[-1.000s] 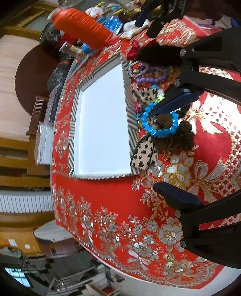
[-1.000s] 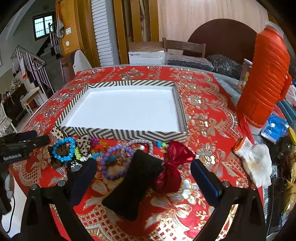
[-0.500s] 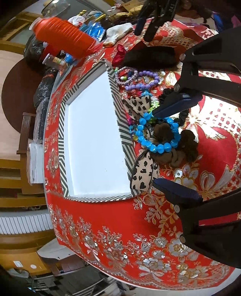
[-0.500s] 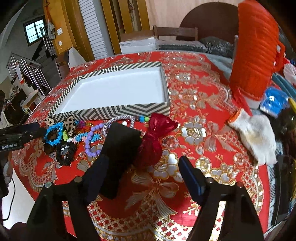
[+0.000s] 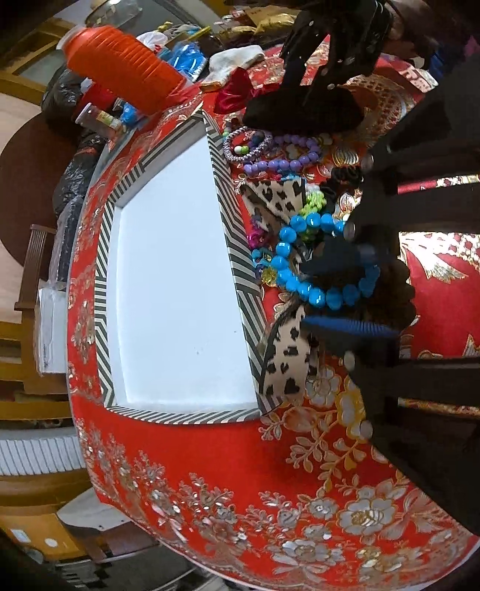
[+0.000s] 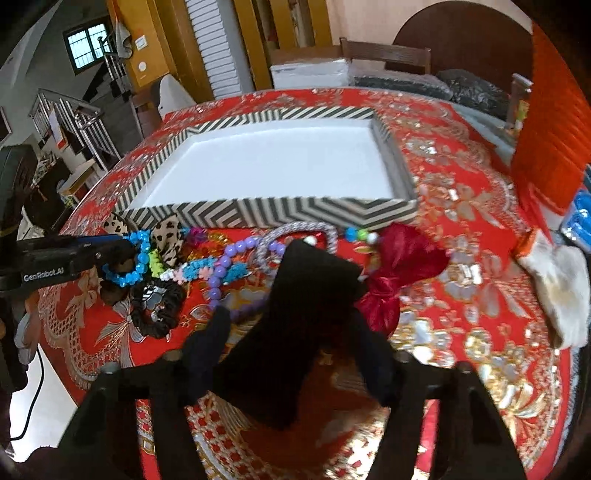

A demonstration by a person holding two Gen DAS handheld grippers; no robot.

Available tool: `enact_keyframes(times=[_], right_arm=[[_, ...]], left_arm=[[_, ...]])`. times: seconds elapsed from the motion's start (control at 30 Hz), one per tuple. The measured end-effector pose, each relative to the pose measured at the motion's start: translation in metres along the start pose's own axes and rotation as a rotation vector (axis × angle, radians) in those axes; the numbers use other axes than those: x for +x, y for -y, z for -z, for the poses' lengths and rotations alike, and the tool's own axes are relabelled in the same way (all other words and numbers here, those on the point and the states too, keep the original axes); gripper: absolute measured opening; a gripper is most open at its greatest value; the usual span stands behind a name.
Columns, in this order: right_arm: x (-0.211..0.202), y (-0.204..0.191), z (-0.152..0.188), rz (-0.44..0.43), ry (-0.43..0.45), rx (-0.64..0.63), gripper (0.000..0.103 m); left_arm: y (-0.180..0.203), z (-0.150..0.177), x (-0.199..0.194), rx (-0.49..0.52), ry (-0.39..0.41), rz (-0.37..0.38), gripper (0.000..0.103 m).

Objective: Organize jewelry
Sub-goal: 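Carry the blue bracelet with the left tool while the right tool carries the black band over the tray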

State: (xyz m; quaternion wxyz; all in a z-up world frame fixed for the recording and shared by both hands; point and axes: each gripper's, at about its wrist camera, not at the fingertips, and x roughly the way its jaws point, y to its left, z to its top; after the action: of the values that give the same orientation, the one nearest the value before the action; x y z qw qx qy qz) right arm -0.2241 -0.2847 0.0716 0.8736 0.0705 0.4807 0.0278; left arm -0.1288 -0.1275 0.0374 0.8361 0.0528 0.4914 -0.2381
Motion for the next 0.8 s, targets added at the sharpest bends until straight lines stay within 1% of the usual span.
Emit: enact_keyframes(times=[0.03,0.07,0.1,0.13,0.17,0.3,0.37,0.6,0.7,0.73,0.8], right_arm=[[0.002,-0.001,0.001,0.001,-0.003,-0.006,0.038],[0.003,-0.001,0.001,0.0,0.0,-0.006,0.03],[0.001,0.001,0.002,-0.008,0.006,0.0,0.027],[0.0,0.001,0.001,-0.018,0.013,0.004,0.02],[-0.003,0.002,0.001,-0.031,0.019,0.008,0.017],[-0.02,-0.002,0.0,-0.063,0.059,-0.008,0.015],[-0.029,-0.005,-0.001,-0.093,0.079,-0.009,0.015],[-0.058,-0.005,-0.011,-0.188,0.138,0.024,0.015],[-0.067,0.003,-0.018,-0.268,0.157,0.069,0.015],[-0.069,0.003,-0.019,-0.276,0.163,0.072,0.015],[-0.071,0.0,-0.019,-0.242,0.169,0.033,0.015]], left_arm=[[0.0,0.0,-0.001,0.007,0.003,0.004,0.013],[0.0,0.0,-0.003,0.014,0.004,0.011,0.012],[0.0,0.0,-0.006,0.016,0.006,0.019,0.009],[0.0,0.0,-0.008,0.018,0.008,0.032,0.008],[-0.001,0.0,-0.012,0.017,0.01,0.044,0.008],[-0.002,-0.004,-0.027,0.013,0.042,0.045,0.008],[-0.003,-0.006,-0.035,0.003,0.057,0.055,0.008],[0.001,-0.023,-0.068,0.012,0.133,0.062,0.008],[0.002,-0.032,-0.081,0.014,0.163,0.063,0.008],[0.002,-0.034,-0.084,0.015,0.173,0.06,0.008],[0.001,-0.038,-0.088,0.015,0.187,0.059,0.008]])
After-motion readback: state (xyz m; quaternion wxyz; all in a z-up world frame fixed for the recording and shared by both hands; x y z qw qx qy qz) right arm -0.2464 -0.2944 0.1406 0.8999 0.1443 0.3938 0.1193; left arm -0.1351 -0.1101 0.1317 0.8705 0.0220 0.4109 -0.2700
